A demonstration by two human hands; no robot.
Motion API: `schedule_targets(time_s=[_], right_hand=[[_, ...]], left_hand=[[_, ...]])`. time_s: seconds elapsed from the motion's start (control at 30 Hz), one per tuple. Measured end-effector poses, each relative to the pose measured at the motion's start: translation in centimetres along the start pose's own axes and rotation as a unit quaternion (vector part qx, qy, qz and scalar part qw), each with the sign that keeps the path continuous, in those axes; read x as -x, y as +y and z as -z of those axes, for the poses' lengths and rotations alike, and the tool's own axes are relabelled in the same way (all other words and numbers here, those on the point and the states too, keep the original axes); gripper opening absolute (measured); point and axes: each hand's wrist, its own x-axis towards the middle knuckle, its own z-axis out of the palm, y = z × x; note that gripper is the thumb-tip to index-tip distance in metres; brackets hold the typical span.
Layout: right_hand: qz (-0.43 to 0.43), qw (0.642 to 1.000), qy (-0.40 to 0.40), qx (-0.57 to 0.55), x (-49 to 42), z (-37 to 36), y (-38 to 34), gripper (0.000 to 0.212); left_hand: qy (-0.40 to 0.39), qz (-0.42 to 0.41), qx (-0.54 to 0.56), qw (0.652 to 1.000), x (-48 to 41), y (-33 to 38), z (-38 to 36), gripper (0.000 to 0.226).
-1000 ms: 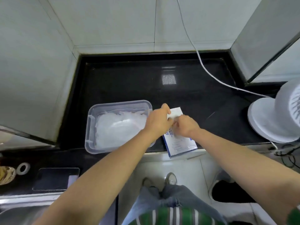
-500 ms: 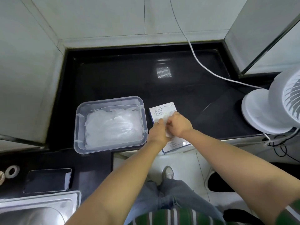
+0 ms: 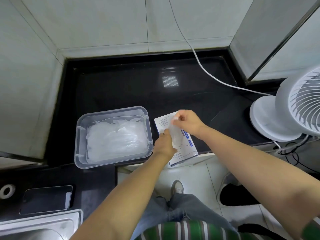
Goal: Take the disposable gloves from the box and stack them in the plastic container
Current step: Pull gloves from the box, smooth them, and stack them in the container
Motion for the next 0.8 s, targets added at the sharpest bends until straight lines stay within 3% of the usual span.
schedule_targets(time_s=[0.1,0.17,0.23,0.3,0.43,0.5,0.57,0.67,0.77,0.8], right_hand=[[0.036,0.985,0.074,-0.155,-0.1,0.7,-1.1,0.011],[0.043,0.979,0.095,-0.173,-0.1,1.2,-1.4,0.005],[0.03,0.982,0.083,-0.165,0.1,1.2,-1.0,0.009],[0.011,0.985,0.075,-0.156,0.6,0.9,-0.6,0.015],[0.002,0.982,0.082,-0.168,1.1,0.4,-0.1,0.029],[0.011,0.984,0.07,-0.165,1.2,0.3,-0.4,0.034],[0.022,0.984,0.047,-0.168,1.2,0.1,-0.7,0.04],[0.032,0.98,0.0,-0.197,1.7,0.1,-1.1,0.051],[0.006,0.975,-0.041,-0.219,1.7,0.4,-1.4,0.072],[-0.003,0.969,-0.04,-0.242,1.5,0.5,-1.6,0.068]], left_hand=[[-0.009,0.004,0.001,1.0,0.0,-0.1,0.0,0.077],[-0.014,0.009,0.018,1.0,0.1,0.1,0.3,0.072],[-0.003,0.016,0.06,0.998,-0.1,0.6,0.9,0.053],[0.025,0.025,0.158,0.987,0.2,1.7,2.3,0.035],[0.052,0.055,0.46,0.885,0.8,3.1,5.2,0.031],[0.053,0.057,0.532,0.843,0.9,3.4,6.6,0.04],[0.07,0.062,0.512,0.854,0.1,3.3,7.2,0.046],[0.137,0.052,0.447,0.883,-0.7,2.6,7.6,0.021],[0.187,-0.025,0.366,0.911,-0.4,1.5,8.7,0.022],[0.184,-0.054,0.353,0.916,0.2,1.4,9.4,0.023]])
